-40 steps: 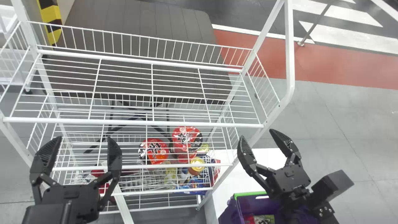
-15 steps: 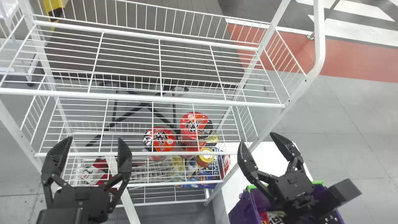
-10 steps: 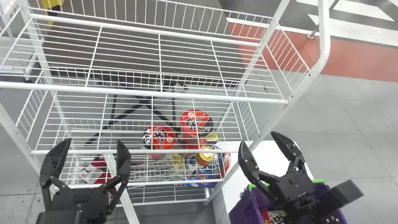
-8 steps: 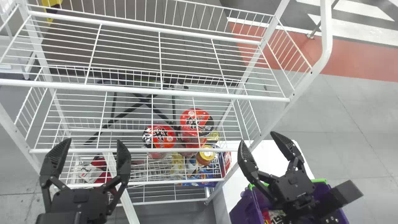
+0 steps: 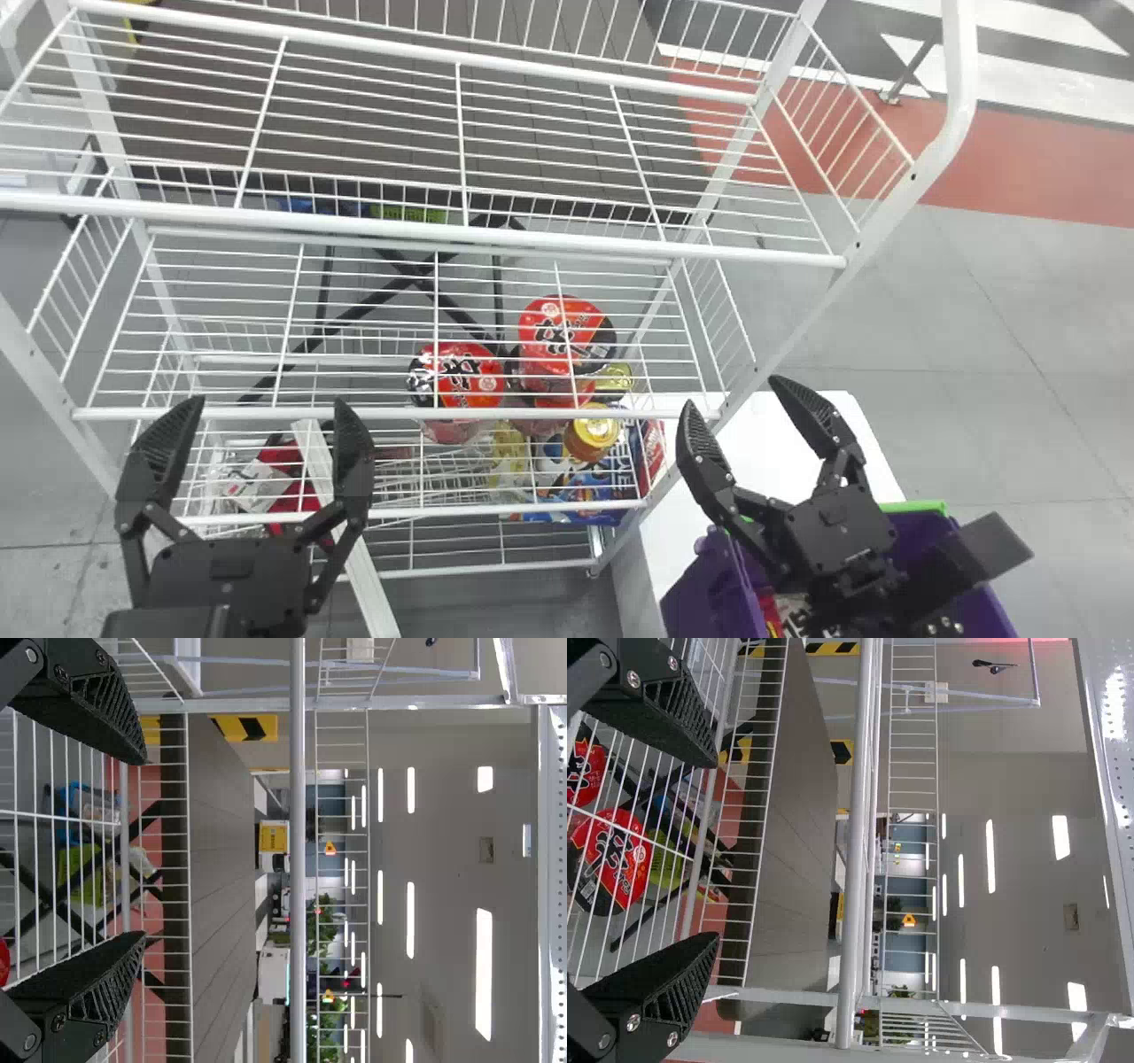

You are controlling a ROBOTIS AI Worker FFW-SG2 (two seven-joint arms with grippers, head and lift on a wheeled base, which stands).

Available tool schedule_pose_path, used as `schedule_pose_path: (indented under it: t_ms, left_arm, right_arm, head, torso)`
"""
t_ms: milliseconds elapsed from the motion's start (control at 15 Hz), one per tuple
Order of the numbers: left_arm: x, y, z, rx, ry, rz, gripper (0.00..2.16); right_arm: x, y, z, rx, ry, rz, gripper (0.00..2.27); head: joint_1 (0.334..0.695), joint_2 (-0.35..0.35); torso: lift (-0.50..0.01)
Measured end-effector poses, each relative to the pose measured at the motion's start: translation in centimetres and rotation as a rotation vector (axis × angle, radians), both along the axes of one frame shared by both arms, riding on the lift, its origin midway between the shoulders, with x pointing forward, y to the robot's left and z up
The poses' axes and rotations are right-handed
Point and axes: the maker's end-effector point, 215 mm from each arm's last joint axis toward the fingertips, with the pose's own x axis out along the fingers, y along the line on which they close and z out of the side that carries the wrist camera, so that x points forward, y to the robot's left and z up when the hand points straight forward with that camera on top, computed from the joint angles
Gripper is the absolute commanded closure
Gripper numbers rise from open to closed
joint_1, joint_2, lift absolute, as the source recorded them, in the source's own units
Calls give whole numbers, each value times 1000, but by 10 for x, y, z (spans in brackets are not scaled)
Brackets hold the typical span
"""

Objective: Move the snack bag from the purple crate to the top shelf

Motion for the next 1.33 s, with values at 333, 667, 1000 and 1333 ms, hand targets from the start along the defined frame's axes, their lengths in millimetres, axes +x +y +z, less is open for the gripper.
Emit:
schedule_pose_path:
  t_ms: [333,667,1000,1333]
  left_arm:
    - [1,0,-1,-3,2,-3,130]
    - [3,2,-2,-10,5,1,130]
    - [3,2,-2,-10,5,-1,130]
    - [3,2,-1,-11,3,0,130]
  right_arm:
    - [-1,2,-1,2,3,7,137]
    - [-1,4,1,1,-5,12,137]
    - [-2,3,0,3,-7,11,137]
    - [-2,2,0,13,-6,9,137]
  head:
    - [695,-284]
    - [695,-278]
    - [695,-279]
    - [695,-280]
  torso:
    - [-254]
    - [-274]
    - [-293]
    - [-314]
